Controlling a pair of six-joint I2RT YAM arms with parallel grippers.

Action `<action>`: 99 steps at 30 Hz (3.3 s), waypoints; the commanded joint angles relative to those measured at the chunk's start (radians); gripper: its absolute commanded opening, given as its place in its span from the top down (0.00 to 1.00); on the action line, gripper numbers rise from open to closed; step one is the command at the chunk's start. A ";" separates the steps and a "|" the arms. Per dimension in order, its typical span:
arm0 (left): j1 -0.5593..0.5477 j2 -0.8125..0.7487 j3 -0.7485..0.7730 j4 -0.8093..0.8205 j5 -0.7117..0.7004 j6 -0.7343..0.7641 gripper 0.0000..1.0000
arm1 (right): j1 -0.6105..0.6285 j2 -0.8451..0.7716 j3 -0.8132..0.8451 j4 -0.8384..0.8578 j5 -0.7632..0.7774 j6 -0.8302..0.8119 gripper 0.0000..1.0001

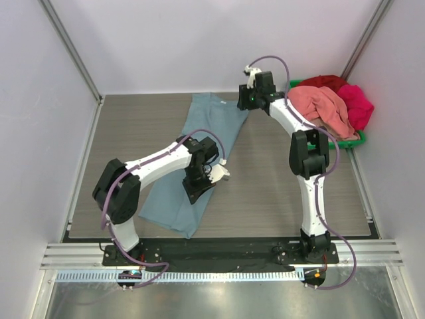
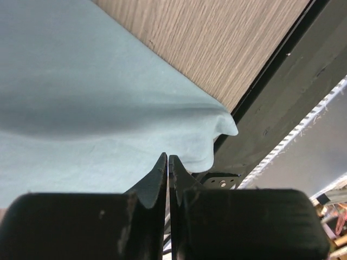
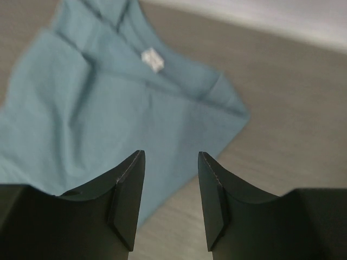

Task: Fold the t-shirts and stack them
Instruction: Fold the tshirt

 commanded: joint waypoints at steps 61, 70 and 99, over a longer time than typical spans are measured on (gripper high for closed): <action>-0.221 0.453 0.372 0.089 0.284 -0.102 0.95 | -0.010 0.422 0.474 0.035 0.046 0.017 0.96; -0.214 0.065 0.252 0.063 0.019 -0.133 0.92 | -0.010 0.091 0.261 -0.017 -0.026 0.052 0.61; 0.188 -0.046 -0.252 0.529 0.238 -0.978 0.54 | 0.007 -0.814 -0.776 -0.161 -0.014 -0.078 0.35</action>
